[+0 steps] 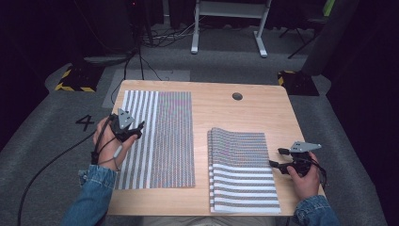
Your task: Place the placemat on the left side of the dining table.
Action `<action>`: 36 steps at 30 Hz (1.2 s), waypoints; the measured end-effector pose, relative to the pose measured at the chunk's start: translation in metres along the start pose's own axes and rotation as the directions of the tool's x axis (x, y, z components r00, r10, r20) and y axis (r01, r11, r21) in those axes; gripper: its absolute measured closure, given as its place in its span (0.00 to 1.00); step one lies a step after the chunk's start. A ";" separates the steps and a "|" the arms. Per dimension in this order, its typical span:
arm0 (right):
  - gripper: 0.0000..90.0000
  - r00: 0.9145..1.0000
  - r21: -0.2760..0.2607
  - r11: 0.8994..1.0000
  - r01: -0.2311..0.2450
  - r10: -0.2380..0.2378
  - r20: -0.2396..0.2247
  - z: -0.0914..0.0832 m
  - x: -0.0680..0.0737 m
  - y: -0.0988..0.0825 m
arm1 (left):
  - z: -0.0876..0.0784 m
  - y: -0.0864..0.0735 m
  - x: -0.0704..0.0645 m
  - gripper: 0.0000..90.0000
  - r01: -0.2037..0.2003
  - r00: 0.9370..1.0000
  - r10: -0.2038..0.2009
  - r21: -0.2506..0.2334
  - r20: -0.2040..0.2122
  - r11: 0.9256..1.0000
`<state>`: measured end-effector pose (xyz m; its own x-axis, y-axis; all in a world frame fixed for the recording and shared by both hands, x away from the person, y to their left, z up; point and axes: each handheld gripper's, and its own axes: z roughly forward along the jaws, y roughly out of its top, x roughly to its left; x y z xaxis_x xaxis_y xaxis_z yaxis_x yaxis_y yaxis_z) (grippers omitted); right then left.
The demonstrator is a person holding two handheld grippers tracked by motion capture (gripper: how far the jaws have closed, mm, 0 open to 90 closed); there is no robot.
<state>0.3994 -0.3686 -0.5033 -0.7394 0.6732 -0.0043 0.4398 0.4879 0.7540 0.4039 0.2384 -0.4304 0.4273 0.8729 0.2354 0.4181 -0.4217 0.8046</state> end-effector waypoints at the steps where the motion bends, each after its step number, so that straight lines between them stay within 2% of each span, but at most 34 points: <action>1: 0.28 1.000 0.000 1.000 0.000 0.000 0.000 0.000 0.000 0.000 | 0.000 -0.002 -0.006 0.35 0.004 1.000 -0.004 0.010 0.023 1.000; 2: 0.28 1.000 0.000 1.000 0.000 0.000 0.000 0.000 0.000 0.000 | -0.001 -0.007 -0.018 0.34 0.019 0.998 -0.020 0.022 0.063 1.000; 4: 0.28 1.000 0.000 1.000 0.000 0.000 0.000 0.000 0.000 0.000 | -0.003 -0.013 -0.033 0.34 0.025 0.993 -0.031 0.047 0.114 0.999; 5: 0.28 1.000 0.000 1.000 0.000 0.000 0.000 0.000 0.000 0.000 | -0.004 -0.016 -0.042 0.33 0.034 0.989 -0.043 0.067 0.143 0.997; 6: 0.28 1.000 0.000 1.000 0.000 0.000 0.000 0.000 0.000 0.000 | -0.005 -0.018 -0.053 0.33 0.056 0.984 -0.071 0.098 0.164 0.994; 9: 0.28 1.000 0.000 1.000 0.000 0.000 0.000 0.000 0.000 0.000 | -0.006 -0.026 -0.080 0.32 0.028 0.970 -0.058 0.127 0.237 0.992; 11: 0.28 1.000 0.000 1.000 0.000 0.000 0.000 0.000 0.000 0.000 | -0.007 -0.031 -0.100 0.32 0.022 0.955 -0.067 0.157 0.288 0.987; 12: 0.28 1.000 0.000 1.000 0.000 0.000 0.000 0.000 0.000 0.000 | -0.007 -0.033 -0.106 0.31 0.013 0.953 -0.062 0.162 0.297 0.987; 13: 0.28 1.000 0.000 1.000 0.000 0.000 0.000 0.000 0.000 0.000 | -0.007 -0.034 -0.115 0.31 0.017 0.946 -0.072 0.173 0.315 0.985; 14: 0.28 1.000 0.000 1.000 0.000 0.000 0.000 0.000 0.000 0.000 | -0.007 -0.035 -0.123 0.31 0.009 0.941 -0.067 0.172 0.331 0.985; 15: 0.28 1.000 0.000 1.000 0.000 0.000 0.000 0.000 0.000 0.000 | -0.006 -0.036 -0.131 0.31 -0.005 0.933 -0.062 0.184 0.354 0.983; 17: 0.28 1.000 0.000 1.000 0.000 0.000 -0.001 0.000 0.000 0.000 | -0.003 -0.036 -0.142 0.30 -0.023 0.922 -0.054 0.194 0.384 0.981; 18: 0.28 1.000 0.000 1.000 0.000 0.000 -0.001 0.000 0.000 0.000 | -0.002 -0.037 -0.145 0.30 -0.035 0.921 -0.043 0.192 0.386 0.981; 20: 0.28 1.000 0.000 1.000 0.000 0.000 -0.001 0.000 0.000 0.000 | 0.002 -0.038 -0.150 0.30 -0.040 0.916 -0.046 0.204 0.398 0.978; 21: 0.28 1.000 0.000 1.000 0.000 0.000 -0.001 0.000 0.000 0.000 | 0.003 -0.038 -0.152 0.27 -0.033 0.918 -0.048 0.196 0.393 0.980; 22: 0.28 1.000 0.000 1.000 0.000 0.000 0.000 0.000 0.000 0.000 | 0.003 -0.038 -0.153 0.27 -0.038 0.912 -0.046 0.195 0.407 0.980; 23: 0.28 1.000 0.000 1.000 0.000 0.000 0.000 0.000 0.000 0.000 | 0.003 -0.037 -0.154 0.27 -0.045 0.917 -0.037 0.197 0.396 0.979; 24: 0.28 1.000 0.000 1.000 0.000 0.000 0.000 0.000 0.000 0.000 | 0.003 -0.037 -0.156 0.26 -0.040 0.916 -0.043 0.198 0.398 0.979; 25: 0.28 1.000 0.000 1.000 0.000 0.000 0.000 0.000 0.000 0.000 | 0.002 -0.037 -0.156 0.27 -0.044 0.924 -0.034 0.195 0.380 0.980; 29: 0.28 1.000 0.000 1.000 -0.001 0.001 -0.001 0.000 0.000 0.000 | 0.002 -0.038 -0.157 0.28 -0.022 0.919 -0.061 0.205 0.390 0.979; 30: 0.28 1.000 0.000 1.000 0.000 0.000 -0.001 0.000 0.000 0.000 | 0.002 -0.037 -0.157 0.29 -0.017 0.923 -0.064 0.207 0.380 0.978; 31: 0.28 1.000 0.001 1.000 -0.001 0.001 -0.002 0.000 0.000 0.000 | 0.002 -0.037 -0.156 0.30 -0.022 0.922 -0.064 0.218 0.383 0.976; 33: 0.28 1.000 0.001 1.000 -0.001 0.001 -0.002 0.000 0.000 0.000 | 0.002 -0.035 -0.157 0.31 -0.015 0.924 -0.072 0.224 0.375 0.974; 34: 0.28 1.000 0.001 1.000 -0.001 0.001 -0.001 0.000 0.000 0.000 | 0.003 -0.034 -0.155 0.32 -0.025 0.928 -0.060 0.223 0.368 0.975; 36: 0.28 1.000 0.001 1.000 -0.001 0.001 -0.001 0.000 0.000 0.000 | 0.003 -0.033 -0.155 0.33 -0.024 0.929 -0.062 0.228 0.365 0.973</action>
<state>0.3993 -0.3685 -0.5033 -0.7395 0.6731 -0.0028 0.4411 0.4877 0.7534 0.3268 0.1166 -0.4950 0.6634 0.7476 -0.0303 0.5792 -0.4874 0.6535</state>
